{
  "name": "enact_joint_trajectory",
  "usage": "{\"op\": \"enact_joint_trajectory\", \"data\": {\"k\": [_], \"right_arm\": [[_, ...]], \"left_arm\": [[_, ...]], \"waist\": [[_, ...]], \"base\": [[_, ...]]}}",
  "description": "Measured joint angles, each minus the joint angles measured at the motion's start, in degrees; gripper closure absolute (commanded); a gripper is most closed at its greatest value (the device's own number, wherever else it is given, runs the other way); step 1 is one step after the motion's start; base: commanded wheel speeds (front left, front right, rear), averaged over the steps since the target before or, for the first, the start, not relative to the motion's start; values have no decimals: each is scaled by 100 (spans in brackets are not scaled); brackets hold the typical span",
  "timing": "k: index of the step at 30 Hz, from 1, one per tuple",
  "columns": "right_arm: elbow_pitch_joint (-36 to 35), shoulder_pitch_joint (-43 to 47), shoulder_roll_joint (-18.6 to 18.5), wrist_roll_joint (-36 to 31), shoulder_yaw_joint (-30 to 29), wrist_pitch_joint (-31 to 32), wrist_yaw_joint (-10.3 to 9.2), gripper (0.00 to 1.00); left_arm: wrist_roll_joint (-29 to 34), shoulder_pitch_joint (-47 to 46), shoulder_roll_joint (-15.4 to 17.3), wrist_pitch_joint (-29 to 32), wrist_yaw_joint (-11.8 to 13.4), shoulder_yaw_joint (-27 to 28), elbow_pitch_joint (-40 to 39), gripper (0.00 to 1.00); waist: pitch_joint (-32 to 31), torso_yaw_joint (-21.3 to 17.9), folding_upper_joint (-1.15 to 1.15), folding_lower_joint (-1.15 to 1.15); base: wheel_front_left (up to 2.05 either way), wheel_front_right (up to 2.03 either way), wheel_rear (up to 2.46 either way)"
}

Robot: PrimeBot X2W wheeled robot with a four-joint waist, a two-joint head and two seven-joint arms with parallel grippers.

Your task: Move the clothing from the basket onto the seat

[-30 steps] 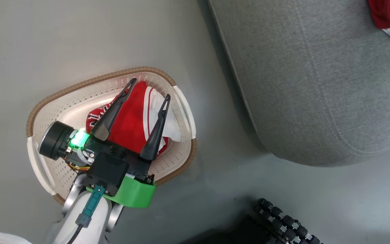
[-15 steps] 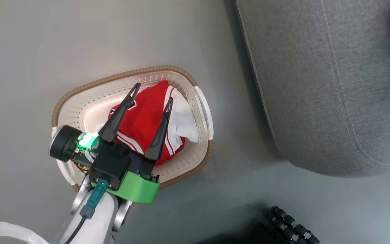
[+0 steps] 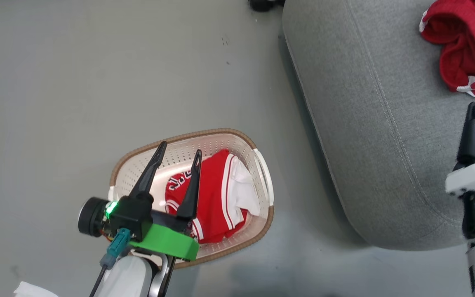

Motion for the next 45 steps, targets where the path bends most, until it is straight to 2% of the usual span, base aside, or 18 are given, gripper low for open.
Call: {"op": "enact_joint_trajectory", "data": {"k": [4,9,14,21,32,45], "right_arm": [[-113,464,256,-7,539,0,0,0],[-297,827,331,-37,1396,0,0,0],[-605,1190,348,-66,1884,0,0,0],[-1220,1540,353,-162,2058,-1,0,0],[-2189,2355,474,-343,1948,-1,0,0],[-2261,2748,448,-485,2158,0,0,0]], "left_arm": [[-137,303,-77,1,59,276,216,0],[-321,665,-148,0,148,632,294,0],[-404,1071,-159,1,231,905,147,0],[-454,1540,-163,0,364,1066,-375,0],[-149,2113,-167,-8,581,1016,-939,0],[9,2266,-167,-8,550,1040,-837,0]], "waist": [[-456,165,0,0],[-991,362,0,0],[-1540,564,0,0],[-2229,836,0,0],[-2957,1124,0,0],[-3043,1119,0,0]], "base": [[0,0,0],[0,0,0],[0,0,0],[0,0,0],[0,0,0],[0,0,0]]}}
